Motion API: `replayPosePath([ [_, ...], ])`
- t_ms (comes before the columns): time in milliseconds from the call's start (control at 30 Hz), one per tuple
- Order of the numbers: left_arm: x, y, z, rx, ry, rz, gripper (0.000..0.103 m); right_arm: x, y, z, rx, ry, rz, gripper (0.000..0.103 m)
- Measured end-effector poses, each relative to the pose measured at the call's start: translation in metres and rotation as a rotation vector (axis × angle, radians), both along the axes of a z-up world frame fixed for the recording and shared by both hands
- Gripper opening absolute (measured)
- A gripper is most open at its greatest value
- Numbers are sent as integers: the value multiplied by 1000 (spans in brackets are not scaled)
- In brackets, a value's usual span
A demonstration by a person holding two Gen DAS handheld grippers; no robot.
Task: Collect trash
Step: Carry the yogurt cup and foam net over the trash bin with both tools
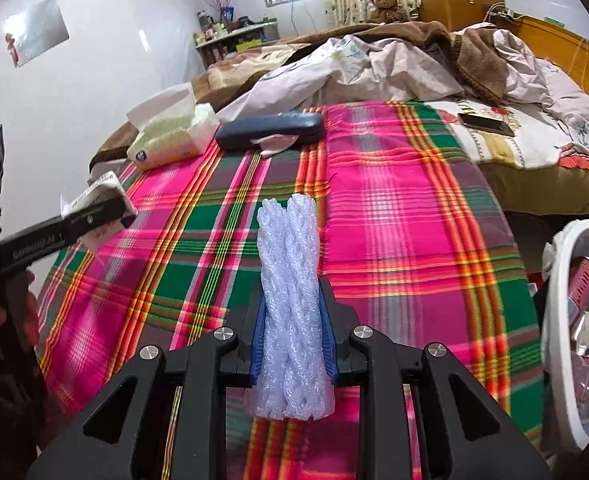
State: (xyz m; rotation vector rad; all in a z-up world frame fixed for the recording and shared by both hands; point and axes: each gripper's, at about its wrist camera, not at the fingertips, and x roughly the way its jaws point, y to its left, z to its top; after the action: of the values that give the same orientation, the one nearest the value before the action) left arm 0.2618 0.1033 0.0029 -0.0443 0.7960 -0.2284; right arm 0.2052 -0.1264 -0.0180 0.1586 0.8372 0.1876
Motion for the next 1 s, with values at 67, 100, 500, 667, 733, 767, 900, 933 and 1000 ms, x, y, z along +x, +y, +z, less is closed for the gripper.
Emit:
replayPosePath([
  [67, -7, -10, 5, 3, -7, -10, 67, -4, -6, 3, 2, -9, -10, 24],
  [100, -9, -14, 8, -1, -11, -16, 67, -6, -10, 5, 4, -14, -14, 24],
  [500, -40, -81, 30, -4, -55, -115, 67, -28, -58, 19, 15, -66, -93, 24],
  [667, -50, -113, 35, -2, -68, -169, 67, -38, -83, 23, 14, -84, -138, 24],
  [733, -54, -126, 37, -4, -72, -185, 67, -43, -95, 26, 14, -93, -159, 24],
  [767, -56, -133, 38, -2, -77, -198, 67, -45, -100, 27, 11, -96, -166, 24],
  [900, -64, -162, 42, -3, -89, -245, 67, -53, -121, 29, 5, -105, -209, 24],
  [933, -66, -169, 43, -6, -92, -255, 67, -56, -128, 30, 1, -107, -223, 24],
  [1000, -69, -184, 45, -15, -97, -283, 67, -60, -139, 31, -5, -110, -246, 24],
])
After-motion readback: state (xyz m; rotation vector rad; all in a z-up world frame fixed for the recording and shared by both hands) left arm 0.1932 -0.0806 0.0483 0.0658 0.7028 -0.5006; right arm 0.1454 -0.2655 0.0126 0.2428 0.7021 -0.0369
